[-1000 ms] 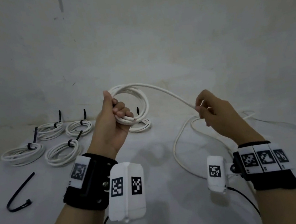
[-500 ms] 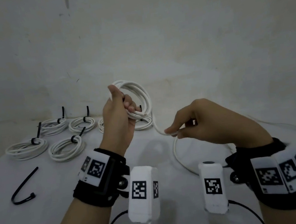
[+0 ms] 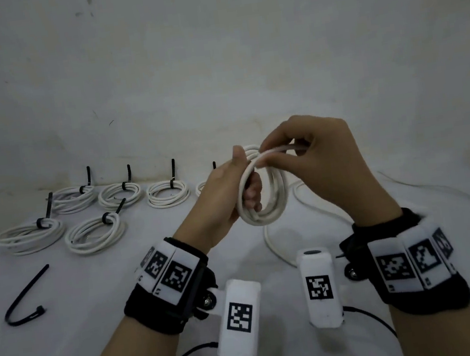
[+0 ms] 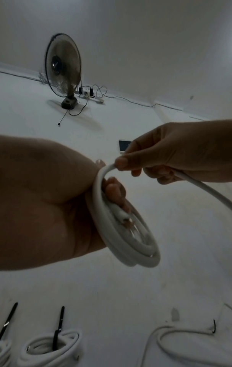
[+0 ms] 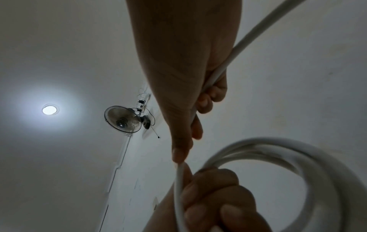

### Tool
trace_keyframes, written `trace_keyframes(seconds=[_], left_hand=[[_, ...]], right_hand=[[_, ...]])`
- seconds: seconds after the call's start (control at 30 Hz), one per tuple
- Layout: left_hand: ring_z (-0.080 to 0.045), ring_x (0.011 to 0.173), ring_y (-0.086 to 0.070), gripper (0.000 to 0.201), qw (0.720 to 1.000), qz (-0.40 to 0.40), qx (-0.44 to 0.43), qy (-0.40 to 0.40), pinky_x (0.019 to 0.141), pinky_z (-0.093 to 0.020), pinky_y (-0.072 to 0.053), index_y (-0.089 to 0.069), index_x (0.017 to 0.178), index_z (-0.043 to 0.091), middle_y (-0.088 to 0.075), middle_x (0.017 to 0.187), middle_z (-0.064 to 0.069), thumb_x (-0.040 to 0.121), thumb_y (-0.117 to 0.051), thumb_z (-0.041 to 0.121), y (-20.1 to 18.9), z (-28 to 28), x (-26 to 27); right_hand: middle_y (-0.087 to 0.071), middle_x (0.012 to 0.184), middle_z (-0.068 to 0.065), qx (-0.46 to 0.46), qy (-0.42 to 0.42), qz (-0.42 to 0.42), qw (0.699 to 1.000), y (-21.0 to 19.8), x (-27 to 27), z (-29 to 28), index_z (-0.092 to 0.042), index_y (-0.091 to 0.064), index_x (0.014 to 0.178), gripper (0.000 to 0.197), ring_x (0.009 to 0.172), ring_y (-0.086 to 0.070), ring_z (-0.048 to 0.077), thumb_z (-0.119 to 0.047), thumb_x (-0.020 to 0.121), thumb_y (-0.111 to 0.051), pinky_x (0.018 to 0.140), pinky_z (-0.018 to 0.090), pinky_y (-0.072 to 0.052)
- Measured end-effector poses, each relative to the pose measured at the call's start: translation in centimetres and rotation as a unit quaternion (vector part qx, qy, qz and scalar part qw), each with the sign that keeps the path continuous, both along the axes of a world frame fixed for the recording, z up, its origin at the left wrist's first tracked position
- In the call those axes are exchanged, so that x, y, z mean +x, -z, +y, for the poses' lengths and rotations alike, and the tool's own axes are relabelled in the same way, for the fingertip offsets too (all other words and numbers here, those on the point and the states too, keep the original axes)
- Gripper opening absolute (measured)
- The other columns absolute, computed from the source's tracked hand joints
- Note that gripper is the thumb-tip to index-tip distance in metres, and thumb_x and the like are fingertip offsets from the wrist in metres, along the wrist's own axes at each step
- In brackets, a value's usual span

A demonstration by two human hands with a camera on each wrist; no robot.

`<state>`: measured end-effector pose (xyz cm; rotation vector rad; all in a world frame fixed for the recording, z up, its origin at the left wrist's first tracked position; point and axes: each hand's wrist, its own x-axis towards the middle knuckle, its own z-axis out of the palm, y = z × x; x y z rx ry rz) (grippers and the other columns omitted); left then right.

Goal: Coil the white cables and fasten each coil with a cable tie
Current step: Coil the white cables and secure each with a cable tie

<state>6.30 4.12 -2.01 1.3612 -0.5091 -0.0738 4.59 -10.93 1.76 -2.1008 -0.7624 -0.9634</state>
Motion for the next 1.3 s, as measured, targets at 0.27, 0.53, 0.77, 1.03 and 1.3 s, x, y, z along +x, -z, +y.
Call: trace_keyframes(seconds=[0.27, 0.53, 0.77, 1.03, 1.3], left_hand=[[-0.003, 0.033, -0.018, 0.046, 0.992, 0.066, -0.063, 0.087, 0.038, -0.017, -0.024, -0.031, 0.064, 0.019, -0.020, 0.041, 0.010, 0.072, -0.038, 0.064, -1.3, 0.4, -0.8], [-0.001, 0.032, -0.020, 0.041, 0.990, 0.063, -0.100, 0.074, 0.036, -0.015, -0.029, -0.027, 0.064, 0.020, -0.019, 0.041, 0.011, 0.075, -0.046, 0.055, -1.6, 0.7, -1.2], [-0.006, 0.037, -0.031, 0.040, 0.998, 0.047, -0.030, 0.042, 0.045, -0.020, -0.040, -0.043, 0.069, 0.014, -0.029, 0.044, 0.007, 0.075, -0.049, 0.053, -1.8, 0.9, -1.2], [-0.006, 0.036, -0.026, 0.040, 0.996, 0.077, -0.036, 0.025, 0.043, -0.019, -0.037, -0.042, 0.069, 0.016, -0.024, 0.045, 0.008, 0.094, -0.040, 0.048, -1.8, 1.3, -0.9], [-0.004, 0.032, -0.025, 0.040, 0.973, 0.097, -0.206, -0.040, 0.038, -0.015, -0.034, -0.033, 0.065, 0.019, -0.024, 0.040, 0.009, 0.100, -0.035, 0.037, -1.8, 2.1, 0.7]], right_hand=[[-0.064, 0.078, -0.002, 0.042, 0.074, -0.128, 0.988, 1.6, 1.7, 0.8, -0.016, -0.075, 0.092, 0.017, 0.064, -0.052, 0.009, -0.028, 0.085, -0.066, 0.054, 0.025, -0.042], [-0.064, 0.098, 0.001, -0.087, -0.011, -0.031, 0.996, 1.9, 1.7, -0.5, -0.019, -0.055, 0.131, 0.049, 0.082, -0.060, 0.013, -0.016, 0.084, -0.069, 0.073, 0.029, -0.053], [-0.063, 0.071, 0.003, -0.073, 0.047, -0.114, 0.990, 2.0, 2.0, -0.1, -0.004, -0.066, 0.101, 0.017, 0.057, -0.057, 0.018, -0.011, 0.086, -0.061, 0.059, 0.031, -0.047], [-0.061, 0.067, 0.003, -0.066, 0.040, -0.090, 0.993, 2.3, 2.2, 0.6, -0.008, -0.068, 0.100, 0.017, 0.053, -0.057, 0.018, -0.015, 0.087, -0.058, 0.056, 0.035, -0.048], [-0.062, 0.069, -0.004, -0.036, 0.067, 0.074, 0.994, 2.4, 2.5, -2.2, -0.023, -0.054, 0.101, 0.020, 0.047, -0.054, 0.009, -0.039, 0.096, -0.043, 0.052, 0.033, -0.051]])
